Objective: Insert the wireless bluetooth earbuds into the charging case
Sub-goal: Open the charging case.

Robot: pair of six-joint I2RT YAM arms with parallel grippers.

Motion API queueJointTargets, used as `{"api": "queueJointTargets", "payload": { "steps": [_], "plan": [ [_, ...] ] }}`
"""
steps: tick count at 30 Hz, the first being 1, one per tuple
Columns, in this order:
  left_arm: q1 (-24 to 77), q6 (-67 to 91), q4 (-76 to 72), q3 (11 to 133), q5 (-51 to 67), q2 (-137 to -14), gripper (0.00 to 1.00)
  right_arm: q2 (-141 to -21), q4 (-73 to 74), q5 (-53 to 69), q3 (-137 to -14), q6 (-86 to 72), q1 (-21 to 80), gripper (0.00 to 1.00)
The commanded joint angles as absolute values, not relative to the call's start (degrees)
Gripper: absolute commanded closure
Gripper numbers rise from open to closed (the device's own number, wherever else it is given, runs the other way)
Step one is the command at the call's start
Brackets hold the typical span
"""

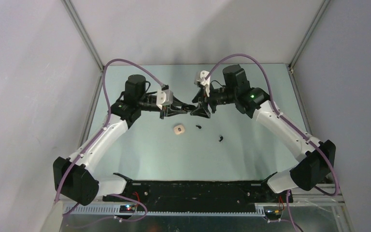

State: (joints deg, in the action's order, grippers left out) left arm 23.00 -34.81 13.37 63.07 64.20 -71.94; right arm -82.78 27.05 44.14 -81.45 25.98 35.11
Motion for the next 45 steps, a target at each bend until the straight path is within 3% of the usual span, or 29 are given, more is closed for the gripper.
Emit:
{"api": "queueJointTargets", "payload": {
  "steps": [1, 15, 25, 36, 45],
  "plan": [
    [22.8, -36.6, 11.7, 63.6, 66.0, -72.0, 1.00, -83.2, 22.4, 45.5, -84.9, 19.7, 32.4, 0.41],
    [22.7, -34.7, 11.7, 63.9, 66.3, -72.3, 1.00, -83.3, 21.9, 45.7, -84.8, 18.8, 31.2, 0.50],
    [21.8, -28.9, 11.8, 66.9, 69.2, -74.8, 1.00, -82.7, 21.8, 40.3, -83.0, 24.1, 33.0, 0.62],
    [21.7, -28.5, 11.7, 67.6, 69.4, -75.3, 1.00, -82.8, 23.4, 39.8, -82.0, 27.4, 33.6, 0.64],
    [21.6, -27.8, 11.8, 67.4, 67.8, -75.5, 1.00, -83.1, 24.2, 40.5, -82.0, 27.7, 33.4, 0.77]
  ]
}}
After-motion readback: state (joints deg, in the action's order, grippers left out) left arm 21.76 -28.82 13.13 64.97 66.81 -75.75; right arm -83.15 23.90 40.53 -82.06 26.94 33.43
